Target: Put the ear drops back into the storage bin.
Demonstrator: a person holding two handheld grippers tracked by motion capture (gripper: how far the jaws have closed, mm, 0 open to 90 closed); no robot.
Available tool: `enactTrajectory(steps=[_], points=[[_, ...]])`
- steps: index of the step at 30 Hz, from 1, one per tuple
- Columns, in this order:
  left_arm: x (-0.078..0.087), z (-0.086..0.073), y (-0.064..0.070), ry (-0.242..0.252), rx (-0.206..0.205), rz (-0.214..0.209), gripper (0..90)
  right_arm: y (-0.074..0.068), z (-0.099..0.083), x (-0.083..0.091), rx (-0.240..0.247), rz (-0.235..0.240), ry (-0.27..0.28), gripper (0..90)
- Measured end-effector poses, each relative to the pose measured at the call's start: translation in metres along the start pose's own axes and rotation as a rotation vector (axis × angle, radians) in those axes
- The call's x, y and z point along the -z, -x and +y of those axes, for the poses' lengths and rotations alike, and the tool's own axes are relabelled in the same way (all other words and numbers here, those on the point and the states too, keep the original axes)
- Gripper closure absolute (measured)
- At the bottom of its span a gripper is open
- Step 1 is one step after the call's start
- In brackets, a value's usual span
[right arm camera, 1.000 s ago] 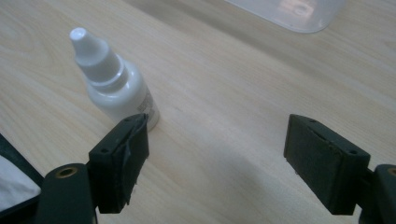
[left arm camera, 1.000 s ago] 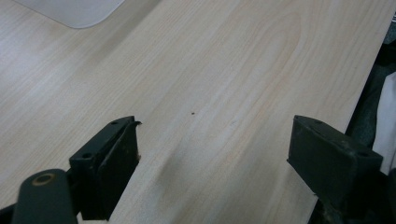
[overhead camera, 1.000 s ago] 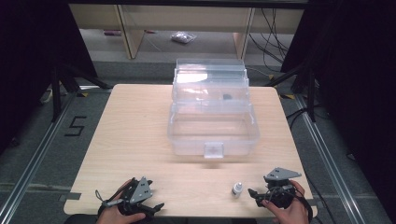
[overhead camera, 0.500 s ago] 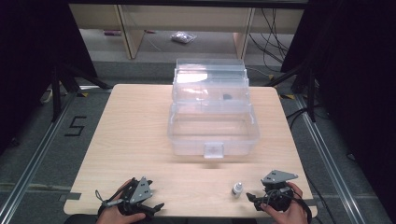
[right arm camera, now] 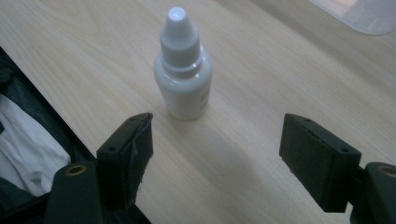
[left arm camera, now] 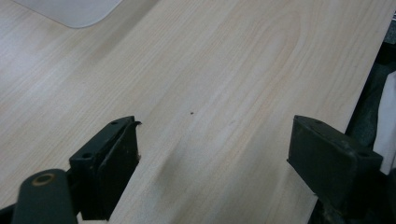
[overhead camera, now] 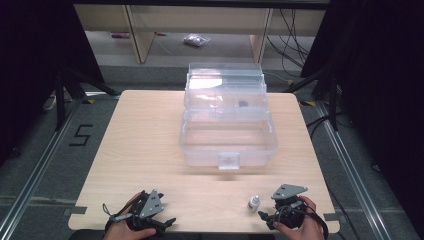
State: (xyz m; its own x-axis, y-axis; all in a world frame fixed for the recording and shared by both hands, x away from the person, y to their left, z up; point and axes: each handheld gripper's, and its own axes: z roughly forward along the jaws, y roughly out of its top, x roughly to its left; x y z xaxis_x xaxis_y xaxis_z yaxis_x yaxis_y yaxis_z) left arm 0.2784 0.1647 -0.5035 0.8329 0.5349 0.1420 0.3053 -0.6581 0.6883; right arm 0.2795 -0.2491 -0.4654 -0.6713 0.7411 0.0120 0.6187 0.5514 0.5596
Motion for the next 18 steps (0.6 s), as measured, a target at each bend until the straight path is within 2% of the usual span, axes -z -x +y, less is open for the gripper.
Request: enactTrajectory(steps=[1,2,3,4,6,7,9,10,16,18], points=[[0.000,0.000,-0.001,0.000,-0.005,0.000,15.6,0.000,0.002,-0.002,0.039,-0.002,-0.008,27.3],[0.000,0.000,-0.001,-0.001,-0.004,-0.001,15.6,-0.002,0.003,-0.003,0.015,-0.010,-0.008,27.9],[0.000,0.000,-0.001,-0.001,-0.004,-0.001,15.6,-0.002,0.003,-0.003,0.015,-0.010,-0.008,27.9],[0.000,0.000,0.000,-0.003,-0.003,0.002,15.6,-0.002,0.006,-0.004,0.047,-0.005,-0.028,28.2],[-0.001,0.000,0.001,-0.002,0.015,0.000,15.6,-0.006,0.008,-0.008,0.047,-0.012,-0.026,28.6],[0.000,0.000,0.000,-0.006,-0.002,0.002,15.6,-0.004,0.010,-0.008,0.074,-0.006,-0.034,29.0],[-0.001,0.000,-0.001,-0.004,-0.005,0.003,15.6,-0.004,0.012,-0.008,0.092,0.002,-0.046,29.3],[0.000,0.000,0.000,-0.003,-0.002,-0.003,15.6,-0.005,0.014,-0.008,0.084,-0.005,-0.057,29.3],[-0.001,0.000,-0.001,0.000,0.000,0.002,15.6,-0.007,0.023,-0.011,0.116,0.002,-0.111,32.5],[0.000,0.000,-0.001,-0.002,-0.004,0.004,15.6,-0.008,0.024,-0.012,0.107,0.006,-0.130,32.6]])
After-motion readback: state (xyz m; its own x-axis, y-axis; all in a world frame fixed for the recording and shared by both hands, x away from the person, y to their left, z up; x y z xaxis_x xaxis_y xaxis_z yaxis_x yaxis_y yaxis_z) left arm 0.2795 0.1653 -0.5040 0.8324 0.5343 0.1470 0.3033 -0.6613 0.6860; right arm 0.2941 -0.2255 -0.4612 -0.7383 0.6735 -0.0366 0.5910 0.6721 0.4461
